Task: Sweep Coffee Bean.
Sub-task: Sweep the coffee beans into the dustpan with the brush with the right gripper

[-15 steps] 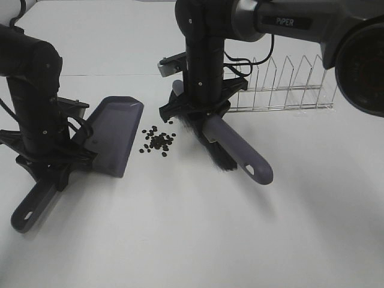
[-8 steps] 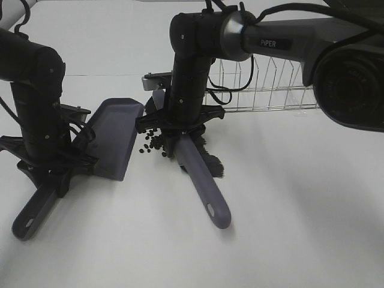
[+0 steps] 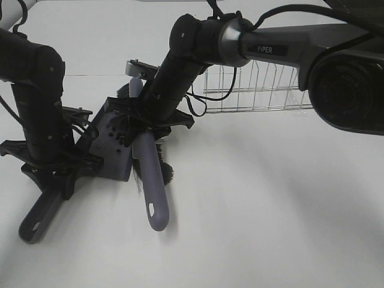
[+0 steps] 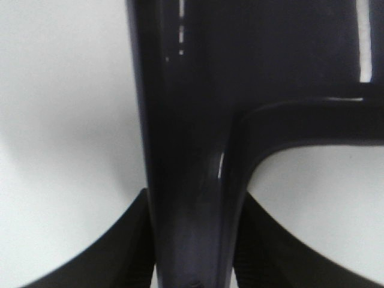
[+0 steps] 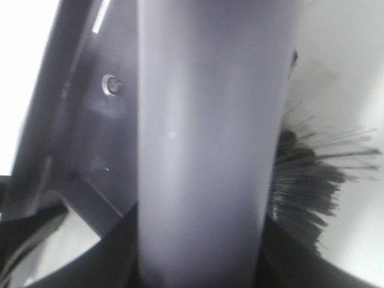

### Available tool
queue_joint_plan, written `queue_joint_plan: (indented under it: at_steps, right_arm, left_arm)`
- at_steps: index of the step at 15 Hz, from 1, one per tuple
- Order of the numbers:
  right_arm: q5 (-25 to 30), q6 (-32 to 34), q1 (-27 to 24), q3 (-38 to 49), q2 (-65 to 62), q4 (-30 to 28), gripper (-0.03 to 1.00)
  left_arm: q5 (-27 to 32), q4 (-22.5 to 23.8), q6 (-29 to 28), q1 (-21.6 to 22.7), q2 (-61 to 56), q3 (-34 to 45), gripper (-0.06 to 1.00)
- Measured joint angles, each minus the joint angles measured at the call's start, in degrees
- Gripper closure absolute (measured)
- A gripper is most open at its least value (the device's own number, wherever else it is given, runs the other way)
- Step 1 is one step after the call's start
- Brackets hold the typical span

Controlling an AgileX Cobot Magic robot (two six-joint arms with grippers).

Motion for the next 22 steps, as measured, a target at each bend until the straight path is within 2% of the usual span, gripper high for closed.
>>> queue_joint_plan:
  at_steps: [3, 5, 7, 11, 14, 16, 18, 19, 20, 22]
  right_arm:
    - [-0.80, -5.27, 0.00, 0.00, 0.34, 7.51, 0.63]
    - [-0.97, -8.14, 0.00, 0.00, 0.63, 10.37, 0.63]
    - [1.03, -8.42, 0.00, -2.01, 0.69, 9.80, 0.63]
    - [7.39, -8.82, 0.00, -11.63, 0.69, 5.27, 0.63]
    - [14.09, -8.48, 0.00, -21.20, 0.69, -3.04, 0.63]
    - [15.07, -6.88, 0.00, -25.73, 0.69, -7.79, 0.63]
    - [15.13, -3.95, 0.00, -26.47, 0.11, -13.75, 0.63]
    - [15.41, 0.40, 0.06, -24.87, -1.20, -22.29, 0.63]
    - [15.41, 0.40, 0.06, -24.87, -1.20, -22.29, 0.63]
    - [15.36, 3.04, 0.06, -21.77, -2.75, -30.77, 0.63]
  left_arm:
    - [0.00, -0.29, 0.23, 0.00, 0.00, 0.00, 0.61]
    - [0.00, -0.29, 0.40, 0.00, 0.00, 0.00, 0.61]
    - [0.00, -0.29, 0.40, 0.00, 0.00, 0.00, 0.61]
    - [0.00, -0.29, 0.63, 0.00, 0.00, 0.00, 0.61]
    - [0.00, -0.34, 0.69, 0.00, 0.00, 0.00, 0.61]
    - [0.00, -0.34, 0.80, 0.00, 0.00, 0.00, 0.61]
    - [0.00, -0.34, 1.20, 0.00, 0.00, 0.00, 0.61]
    - [0.11, 0.00, 1.20, 0.00, 0.00, 0.00, 0.61]
    - [0.11, 0.00, 1.20, 0.00, 0.00, 0.00, 0.61]
    - [1.20, 1.09, 1.26, 0.00, 0.06, 0.00, 0.61]
